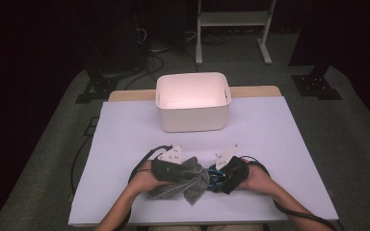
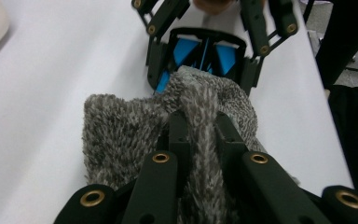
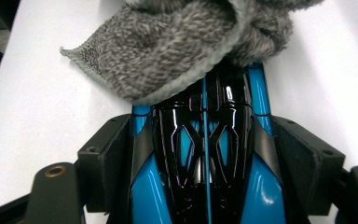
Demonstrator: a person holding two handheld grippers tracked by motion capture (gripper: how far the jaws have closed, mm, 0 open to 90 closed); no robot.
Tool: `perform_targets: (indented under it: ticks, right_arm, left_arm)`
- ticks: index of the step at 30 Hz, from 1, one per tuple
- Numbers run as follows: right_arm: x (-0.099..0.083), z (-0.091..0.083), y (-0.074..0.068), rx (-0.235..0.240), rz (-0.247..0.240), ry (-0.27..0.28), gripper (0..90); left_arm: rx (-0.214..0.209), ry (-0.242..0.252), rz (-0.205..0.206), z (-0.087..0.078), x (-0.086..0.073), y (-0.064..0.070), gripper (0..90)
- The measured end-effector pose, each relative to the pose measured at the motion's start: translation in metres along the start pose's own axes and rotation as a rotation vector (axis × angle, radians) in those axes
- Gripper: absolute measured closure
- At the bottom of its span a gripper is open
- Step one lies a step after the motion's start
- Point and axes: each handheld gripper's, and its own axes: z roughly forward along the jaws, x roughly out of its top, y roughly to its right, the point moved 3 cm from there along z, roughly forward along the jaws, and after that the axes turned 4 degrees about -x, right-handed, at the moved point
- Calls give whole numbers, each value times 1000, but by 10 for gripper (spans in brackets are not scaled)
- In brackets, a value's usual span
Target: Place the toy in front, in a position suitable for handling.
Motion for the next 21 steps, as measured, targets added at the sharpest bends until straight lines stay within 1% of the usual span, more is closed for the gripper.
perform_targets:
  ticks: [1, 2, 4, 5, 7, 8, 9, 10, 11, 13, 14, 15, 16, 17, 18, 21]
  right_arm:
    - [1, 0, -1, 6, -4, 1, 241]
    - [4, 1, -3, 35, -9, 0, 241]
    - [5, 2, -5, 44, -14, -2, 241]
    - [9, 6, -9, 61, -41, -8, 240]
    - [12, 8, -11, 48, -63, -18, 239]
    - [12, 9, -11, 47, -64, -22, 238]
    - [12, 9, -11, 45, -64, -21, 237]
    - [12, 9, -11, 45, -64, -21, 237]
    - [11, 9, -12, 38, -51, -11, 233]
    - [10, 7, -12, 33, -37, -17, 210]
    - [9, 5, -12, 18, -32, -17, 201]
    - [9, 5, -12, 18, -32, -17, 201]
    - [8, 2, -11, 2, -35, -10, 200]
    - [7, -2, -12, 0, -28, -1, 200]
    - [2, -10, -11, -11, -17, 8, 193]
    - [-7, -16, -12, -23, 8, 5, 194]
  left_arm:
    - [-4, 2, 8, -2, 2, 2, 809]
    - [-9, 5, 16, -4, 3, 4, 808]
    - [-8, -5, 17, -4, 3, 4, 807]
    - [-11, -10, 10, -3, 0, 4, 807]
    - [-18, -10, 0, 0, -4, 3, 807]
    - [-22, -6, -9, 2, -6, 3, 806]
    - [-23, -8, -12, 4, -10, 3, 807]
    - [-23, -8, -12, 4, -10, 3, 806]
    - [-27, 8, -25, 6, -14, 3, 806]
    - [-24, -1, -20, 5, -15, 3, 806]
    - [-21, -7, -18, 4, -15, 3, 807]
    - [-21, -7, -18, 4, -15, 3, 806]
    - [-19, -9, -16, 3, -15, 3, 806]
    - [-20, -3, -24, 3, -17, 3, 806]
    - [-21, -1, -23, 2, -19, 2, 807]
    - [-19, -5, -26, 1, -20, 2, 803]
